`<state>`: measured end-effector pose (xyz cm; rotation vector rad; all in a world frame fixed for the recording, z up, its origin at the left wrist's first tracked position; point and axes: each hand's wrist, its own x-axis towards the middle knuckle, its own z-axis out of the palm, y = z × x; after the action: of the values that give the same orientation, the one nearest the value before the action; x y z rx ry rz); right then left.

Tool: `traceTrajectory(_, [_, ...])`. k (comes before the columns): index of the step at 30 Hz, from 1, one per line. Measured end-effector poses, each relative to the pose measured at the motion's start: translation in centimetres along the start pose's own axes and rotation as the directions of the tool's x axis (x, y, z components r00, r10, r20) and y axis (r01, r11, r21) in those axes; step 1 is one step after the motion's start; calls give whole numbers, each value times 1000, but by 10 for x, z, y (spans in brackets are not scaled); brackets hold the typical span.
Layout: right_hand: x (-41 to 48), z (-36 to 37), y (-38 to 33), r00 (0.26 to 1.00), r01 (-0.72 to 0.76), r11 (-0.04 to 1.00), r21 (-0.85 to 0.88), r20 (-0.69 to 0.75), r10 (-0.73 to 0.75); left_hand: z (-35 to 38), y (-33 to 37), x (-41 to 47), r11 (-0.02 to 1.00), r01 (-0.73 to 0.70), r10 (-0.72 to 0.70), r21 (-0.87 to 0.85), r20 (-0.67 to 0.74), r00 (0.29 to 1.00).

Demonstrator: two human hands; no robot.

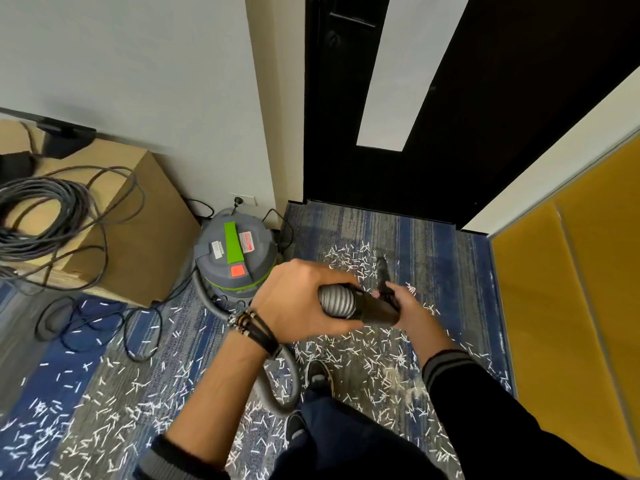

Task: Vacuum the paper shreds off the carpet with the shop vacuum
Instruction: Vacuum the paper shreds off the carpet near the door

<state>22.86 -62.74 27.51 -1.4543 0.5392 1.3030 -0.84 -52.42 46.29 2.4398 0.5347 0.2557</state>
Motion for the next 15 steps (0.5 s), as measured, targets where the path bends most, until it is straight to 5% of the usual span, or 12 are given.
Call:
traceTrajectory(4, [7,-8,-8,998,-63,998,-1,-28,63,-7,1,26,991,-126,121,38,110,987])
traceTrajectory(15, [31,20,-53,995,-38,992,120,101,26,-34,-7,80,985,-166,163,39,66,984])
